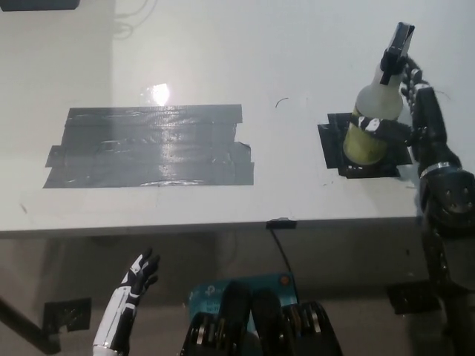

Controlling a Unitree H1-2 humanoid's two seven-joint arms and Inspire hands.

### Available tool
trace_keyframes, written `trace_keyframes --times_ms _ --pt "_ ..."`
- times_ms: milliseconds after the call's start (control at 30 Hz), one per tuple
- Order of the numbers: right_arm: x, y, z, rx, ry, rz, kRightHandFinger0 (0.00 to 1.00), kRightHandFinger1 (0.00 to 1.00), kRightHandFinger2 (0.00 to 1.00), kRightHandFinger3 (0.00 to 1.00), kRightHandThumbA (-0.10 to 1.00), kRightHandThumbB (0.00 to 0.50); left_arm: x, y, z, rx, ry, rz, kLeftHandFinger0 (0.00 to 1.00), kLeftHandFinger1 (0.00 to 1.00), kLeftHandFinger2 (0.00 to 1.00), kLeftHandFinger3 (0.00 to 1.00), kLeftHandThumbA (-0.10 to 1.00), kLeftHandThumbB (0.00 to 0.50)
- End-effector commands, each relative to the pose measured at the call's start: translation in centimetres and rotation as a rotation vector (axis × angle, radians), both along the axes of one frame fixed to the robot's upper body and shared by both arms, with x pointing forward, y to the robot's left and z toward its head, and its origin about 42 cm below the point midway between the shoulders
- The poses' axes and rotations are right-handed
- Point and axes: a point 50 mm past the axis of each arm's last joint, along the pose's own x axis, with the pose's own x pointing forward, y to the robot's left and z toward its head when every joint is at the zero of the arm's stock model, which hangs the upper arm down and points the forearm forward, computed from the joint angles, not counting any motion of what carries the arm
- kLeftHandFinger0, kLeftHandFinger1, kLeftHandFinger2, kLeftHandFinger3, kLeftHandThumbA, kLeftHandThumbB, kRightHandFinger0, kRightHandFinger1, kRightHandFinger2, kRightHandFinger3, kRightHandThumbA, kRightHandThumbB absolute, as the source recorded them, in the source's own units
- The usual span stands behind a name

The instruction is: A spray bottle is kept on the black marked spot on the table infront of the robot and the robot extends its right arm to pick it up and hands it to a person

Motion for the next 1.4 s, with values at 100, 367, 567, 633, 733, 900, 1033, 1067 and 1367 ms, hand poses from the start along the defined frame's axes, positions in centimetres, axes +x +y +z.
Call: trace_keyframes --times_ms 100,367,567,633,733,900,1033,1067,1367 --pt "1.1 1.1 1.0 0.009 -0.041 0.055 1.0 1.0 1.0 1.0 0.97 0.5 0.8 0.3 1.4 -0.005 -0.054 -0.02 1.0 1.0 1.0 1.0 1.0 0.376" --pt "1.7 1.2 1.1 0.015 -0.056 0.077 1.0 1.0 1.0 1.0 0.93 0.5 0.9 0.4 1.3 -0.019 -0.058 -0.02 1.0 1.0 1.0 1.0 1.0 0.379" --pt "2.4 1.6 2.0 0.036 -0.058 0.087 1.0 1.0 1.0 1.0 0.95 0.5 0.8 0.3 1.3 -0.016 -0.059 -0.022 1.0 1.0 1.0 1.0 1.0 0.379" --pt "2.6 1.8 2.5 0.099 -0.094 0.09 1.0 1.0 1.0 1.0 0.84 0.478 0.8 0.3 1.3 -0.018 -0.058 -0.025 1.0 1.0 1.0 1.0 1.0 0.378" --pt "2.7 2.1 3.4 0.146 -0.18 0.04 0.14 0.14 0.21 0.42 0.31 0.353 0.9 0.2 1.3 -0.019 -0.06 -0.027 1.0 1.0 1.0 1.0 1.0 0.365" --pt "2.8 3.4 3.7 0.098 -0.205 0.033 0.0 0.21 0.54 0.42 -0.1 0.239 1.2 0.3 1.6 -0.016 -0.071 -0.024 1.0 1.0 1.0 1.0 1.0 0.351" --pt "2.5 3.6 3.0 0.086 -0.197 0.036 0.03 0.38 0.72 0.6 -0.1 0.213 1.2 0.3 1.7 -0.005 -0.066 -0.022 1.0 1.0 1.0 1.0 1.0 0.359" --pt "2.4 3.6 2.8 0.072 -0.196 0.038 0.02 0.39 0.72 0.6 -0.1 0.196 1.2 0.3 1.7 -0.003 -0.066 -0.022 1.0 1.0 1.0 1.0 1.0 0.362" --pt "2.0 3.6 2.0 0.002 -0.197 0.082 0.05 0.44 0.75 0.68 -0.1 0.155 1.5 0.5 1.8 -0.011 -0.064 -0.026 1.0 1.0 1.0 1.0 1.0 0.348"
